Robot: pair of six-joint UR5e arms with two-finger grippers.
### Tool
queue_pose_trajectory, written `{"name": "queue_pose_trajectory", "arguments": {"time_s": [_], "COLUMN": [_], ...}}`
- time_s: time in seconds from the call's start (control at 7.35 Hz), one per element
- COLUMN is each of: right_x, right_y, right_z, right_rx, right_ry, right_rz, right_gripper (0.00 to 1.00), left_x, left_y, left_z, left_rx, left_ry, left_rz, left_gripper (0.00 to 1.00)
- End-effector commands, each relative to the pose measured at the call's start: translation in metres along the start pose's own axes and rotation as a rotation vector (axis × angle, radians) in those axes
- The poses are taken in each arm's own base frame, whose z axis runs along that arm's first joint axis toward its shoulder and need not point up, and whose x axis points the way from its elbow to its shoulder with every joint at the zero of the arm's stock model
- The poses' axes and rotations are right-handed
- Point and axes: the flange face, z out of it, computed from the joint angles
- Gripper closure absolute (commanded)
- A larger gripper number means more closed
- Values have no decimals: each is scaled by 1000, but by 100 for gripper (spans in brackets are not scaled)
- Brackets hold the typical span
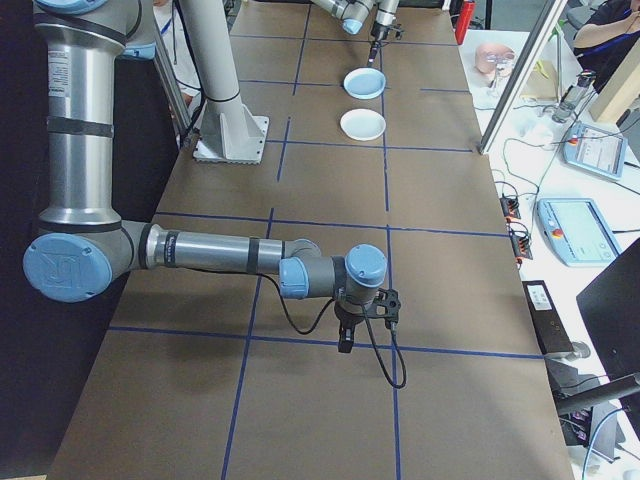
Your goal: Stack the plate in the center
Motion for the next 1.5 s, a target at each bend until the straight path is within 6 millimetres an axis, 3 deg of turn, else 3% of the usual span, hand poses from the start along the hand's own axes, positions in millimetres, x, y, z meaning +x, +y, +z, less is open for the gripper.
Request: {"name": "queue_pose_trajectory", "arguments": {"time_s": [0.0, 0.14, 0.27, 0.41, 0.54, 0.68, 0.82, 0.95, 1.09, 1.22, 1.36], "right_x": [0, 0, 0, 1, 0, 0, 0, 0, 0, 0, 0], "right_y": [0, 0, 0, 0, 0, 0, 0, 0, 0, 0, 0], "right_z": [0, 0, 0, 0, 0, 0, 0, 0, 1, 0, 0], "right_rx": [0, 0, 0, 0, 0, 0, 0, 0, -1, 0, 1], "right_ry": [0, 0, 0, 0, 0, 0, 0, 0, 0, 0, 0], "right_rz": [0, 0, 0, 2, 0, 0, 0, 0, 1, 0, 1], "right_gripper": [0, 0, 0, 0, 0, 0, 0, 0, 0, 0, 0], "left_x": [1, 12, 36, 65, 99, 140, 174, 198, 218, 238, 246], "left_y": [0, -6, -20, -33, -40, -40, -33, -30, -24, -12, -4], "left_z": [-1, -4, -12, -17, -11, 4, 25, 30, 49, 80, 94], "left_rx": [3, 11, 41, 60, 64, 96, 113, 112, 116, 126, 126], "left_ry": [1, 3, -4, 2, 5, -15, -10, 8, -6, -15, 3], "left_rz": [4, 11, -17, -48, -77, -81, -104, -126, -110, -96, -108], "left_gripper": [26, 27, 27, 27, 23, 0, 0, 0, 0, 0, 0]}}
